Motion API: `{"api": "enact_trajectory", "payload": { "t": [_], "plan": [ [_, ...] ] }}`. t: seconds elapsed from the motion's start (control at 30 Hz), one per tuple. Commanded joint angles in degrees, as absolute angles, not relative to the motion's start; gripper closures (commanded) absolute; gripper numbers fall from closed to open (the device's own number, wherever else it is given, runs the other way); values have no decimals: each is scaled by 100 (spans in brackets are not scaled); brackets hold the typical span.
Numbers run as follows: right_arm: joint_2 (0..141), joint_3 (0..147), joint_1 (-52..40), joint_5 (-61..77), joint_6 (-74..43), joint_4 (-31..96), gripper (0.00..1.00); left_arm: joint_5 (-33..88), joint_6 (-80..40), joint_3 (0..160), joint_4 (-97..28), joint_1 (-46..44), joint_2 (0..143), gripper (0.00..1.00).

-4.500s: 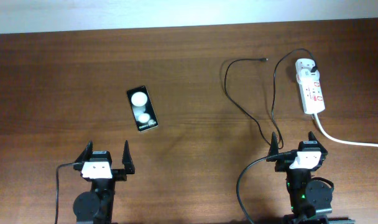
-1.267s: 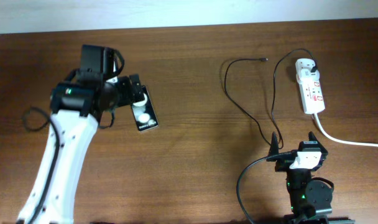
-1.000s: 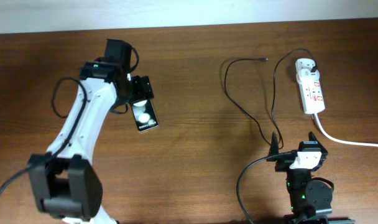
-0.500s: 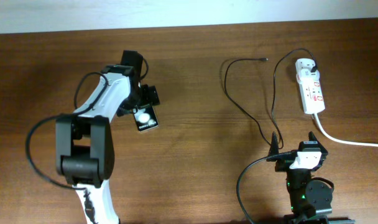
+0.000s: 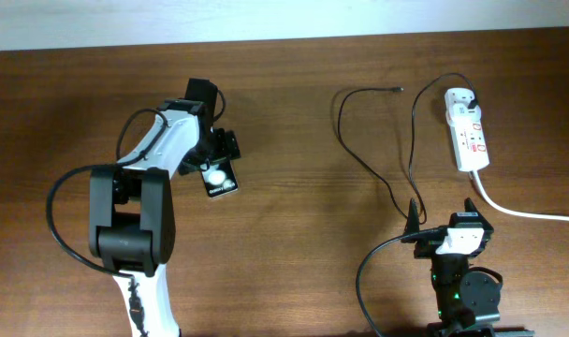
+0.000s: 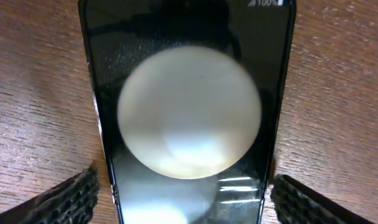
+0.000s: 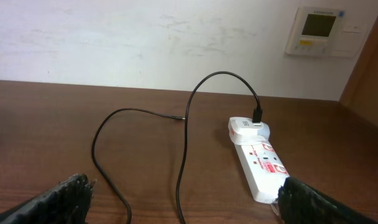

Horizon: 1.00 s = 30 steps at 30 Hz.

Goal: Plug charger to phone and switch on socket
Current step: 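Move the left gripper over the black phone and grasp it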

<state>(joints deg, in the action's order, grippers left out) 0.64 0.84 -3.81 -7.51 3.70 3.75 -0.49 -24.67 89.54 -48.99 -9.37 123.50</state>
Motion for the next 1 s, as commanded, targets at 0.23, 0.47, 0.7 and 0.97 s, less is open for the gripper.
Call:
{"api": "enact_trajectory", "payload": {
  "t": [0.23, 0.47, 0.7, 0.97],
  "plan": [
    [25, 32, -412, -799, 408, 379, 2, 23, -2764, 8766, -4932, -950, 12567, 24],
    [25, 32, -412, -799, 408, 379, 2, -152, -3061, 8444, -4952, -961, 12571, 7],
    [25, 32, -412, -799, 408, 379, 2, -148, -3426, 8420, -4943, -961, 12573, 14],
    [25, 32, -412, -799, 408, 379, 2, -121, -3476, 8420, -4869, -961, 12573, 29]
  ]
}}
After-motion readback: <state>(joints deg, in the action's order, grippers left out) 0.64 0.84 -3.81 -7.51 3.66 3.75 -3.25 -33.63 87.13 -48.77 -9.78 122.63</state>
